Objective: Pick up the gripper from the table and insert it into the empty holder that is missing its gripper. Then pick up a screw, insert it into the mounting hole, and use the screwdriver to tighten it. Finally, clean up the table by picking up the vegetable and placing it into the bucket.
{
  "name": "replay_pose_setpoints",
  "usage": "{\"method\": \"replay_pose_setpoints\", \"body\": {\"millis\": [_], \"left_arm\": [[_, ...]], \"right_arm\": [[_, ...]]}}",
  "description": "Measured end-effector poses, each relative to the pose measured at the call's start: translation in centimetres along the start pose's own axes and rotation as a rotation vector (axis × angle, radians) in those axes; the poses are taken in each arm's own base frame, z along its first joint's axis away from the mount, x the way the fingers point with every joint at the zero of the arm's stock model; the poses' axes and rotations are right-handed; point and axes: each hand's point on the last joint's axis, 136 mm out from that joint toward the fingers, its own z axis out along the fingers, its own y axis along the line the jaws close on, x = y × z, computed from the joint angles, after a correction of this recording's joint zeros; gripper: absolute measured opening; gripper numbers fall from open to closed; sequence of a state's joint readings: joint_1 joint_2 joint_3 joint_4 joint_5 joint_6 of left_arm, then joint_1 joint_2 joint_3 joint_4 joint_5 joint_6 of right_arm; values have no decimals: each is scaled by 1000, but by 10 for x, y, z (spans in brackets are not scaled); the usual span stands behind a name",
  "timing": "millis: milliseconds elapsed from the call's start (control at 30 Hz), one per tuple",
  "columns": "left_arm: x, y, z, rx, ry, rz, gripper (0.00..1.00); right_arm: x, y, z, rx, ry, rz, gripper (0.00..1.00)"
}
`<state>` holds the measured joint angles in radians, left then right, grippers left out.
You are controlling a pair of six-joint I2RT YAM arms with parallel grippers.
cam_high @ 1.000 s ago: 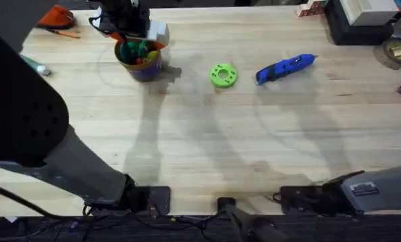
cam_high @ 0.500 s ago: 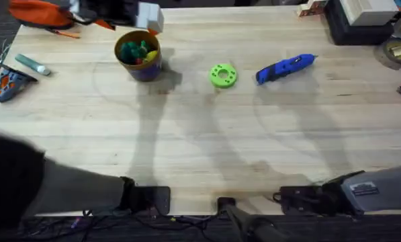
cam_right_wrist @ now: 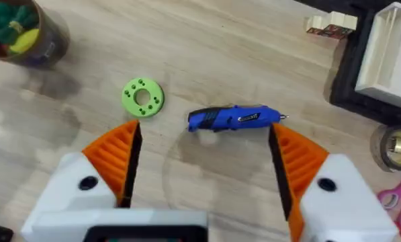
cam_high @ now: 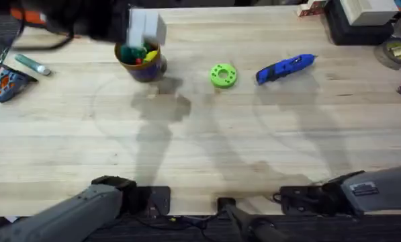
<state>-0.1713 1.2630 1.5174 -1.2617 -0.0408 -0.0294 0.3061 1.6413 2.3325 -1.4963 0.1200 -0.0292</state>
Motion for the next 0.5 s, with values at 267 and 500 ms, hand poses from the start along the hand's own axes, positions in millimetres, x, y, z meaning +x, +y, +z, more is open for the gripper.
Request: {"method": "replay_pose_setpoints", "body": {"millis": [267,500], "left_arm": [[64,-1,-2,4,-16,-82,987],[85,0,-9,7,-47,-104,988]], "right_arm": [[0,0,0,0,0,0,994],[0,0,0,0,0,0,994]]}}
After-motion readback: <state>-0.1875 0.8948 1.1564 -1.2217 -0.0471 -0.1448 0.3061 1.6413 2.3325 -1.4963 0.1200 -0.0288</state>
